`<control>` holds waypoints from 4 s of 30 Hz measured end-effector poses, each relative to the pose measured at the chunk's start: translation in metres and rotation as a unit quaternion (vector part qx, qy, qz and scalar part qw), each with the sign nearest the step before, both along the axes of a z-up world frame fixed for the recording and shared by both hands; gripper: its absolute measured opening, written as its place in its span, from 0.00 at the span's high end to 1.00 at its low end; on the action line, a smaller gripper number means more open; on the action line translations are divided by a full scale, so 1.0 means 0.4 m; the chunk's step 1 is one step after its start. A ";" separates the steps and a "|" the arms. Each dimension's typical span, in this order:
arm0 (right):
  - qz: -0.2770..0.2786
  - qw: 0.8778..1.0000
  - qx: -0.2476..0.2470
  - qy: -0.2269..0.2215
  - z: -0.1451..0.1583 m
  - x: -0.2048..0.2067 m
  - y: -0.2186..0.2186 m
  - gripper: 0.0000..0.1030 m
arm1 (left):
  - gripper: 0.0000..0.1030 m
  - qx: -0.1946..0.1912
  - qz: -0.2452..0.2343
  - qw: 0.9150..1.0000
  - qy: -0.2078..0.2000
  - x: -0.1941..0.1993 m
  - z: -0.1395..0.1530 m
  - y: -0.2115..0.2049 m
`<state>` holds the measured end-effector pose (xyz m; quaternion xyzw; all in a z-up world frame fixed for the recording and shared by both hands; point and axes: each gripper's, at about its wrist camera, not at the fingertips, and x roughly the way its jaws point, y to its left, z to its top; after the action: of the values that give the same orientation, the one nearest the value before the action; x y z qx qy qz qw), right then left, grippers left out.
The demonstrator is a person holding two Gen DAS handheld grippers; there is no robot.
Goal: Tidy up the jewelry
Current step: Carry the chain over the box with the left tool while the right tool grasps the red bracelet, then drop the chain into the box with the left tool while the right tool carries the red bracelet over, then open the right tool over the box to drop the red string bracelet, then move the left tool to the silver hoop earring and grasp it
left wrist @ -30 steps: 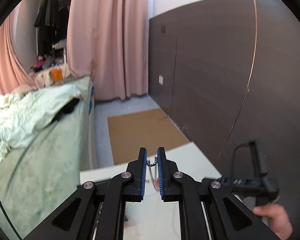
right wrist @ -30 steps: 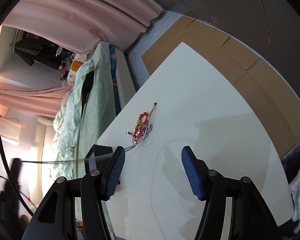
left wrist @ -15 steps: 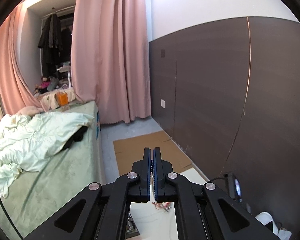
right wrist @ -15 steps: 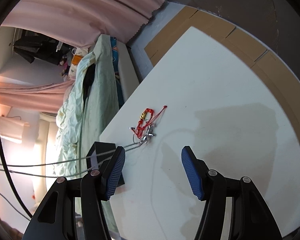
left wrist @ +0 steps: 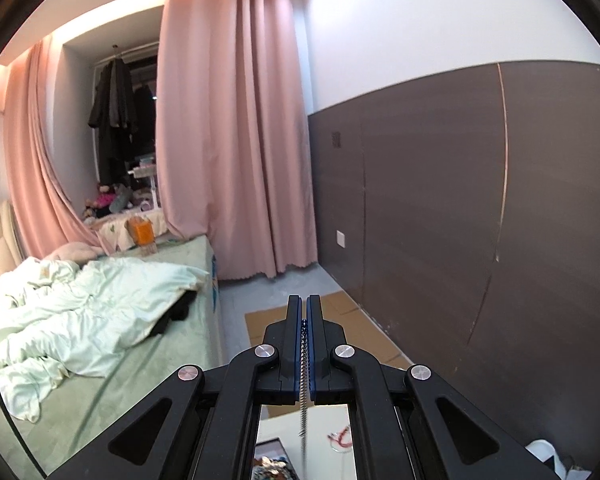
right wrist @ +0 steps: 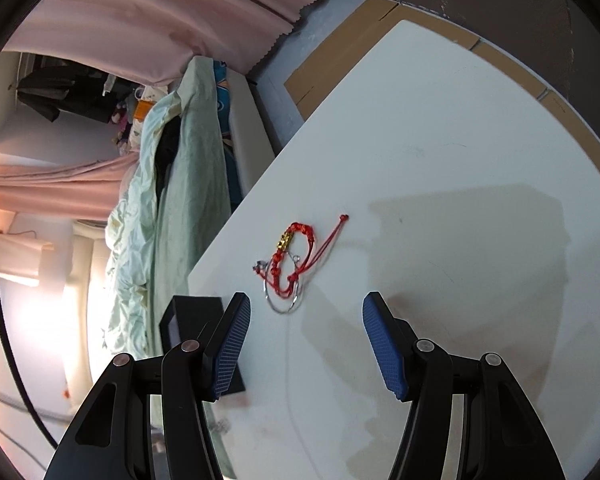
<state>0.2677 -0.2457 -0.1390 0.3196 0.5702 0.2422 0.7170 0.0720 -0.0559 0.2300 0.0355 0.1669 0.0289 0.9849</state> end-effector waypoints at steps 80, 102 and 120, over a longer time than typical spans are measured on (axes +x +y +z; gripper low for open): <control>0.139 0.964 0.105 -0.200 0.206 -0.198 0.340 0.97 | 0.17 -0.281 0.100 0.939 0.170 -0.006 -0.612 0.445; 0.077 0.980 0.011 -0.186 0.226 -0.194 0.173 0.45 | 0.07 -0.292 0.071 0.943 0.141 -0.007 -0.580 0.359; -0.039 0.987 -0.022 -0.152 0.221 -0.155 -0.109 0.18 | 0.11 -0.223 0.008 0.962 0.158 0.054 -0.594 0.153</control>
<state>0.2059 -0.2893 -0.0505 0.2858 0.4470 0.2473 0.8108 0.0938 0.0053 -0.0076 -0.1828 0.3229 -0.0069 0.9286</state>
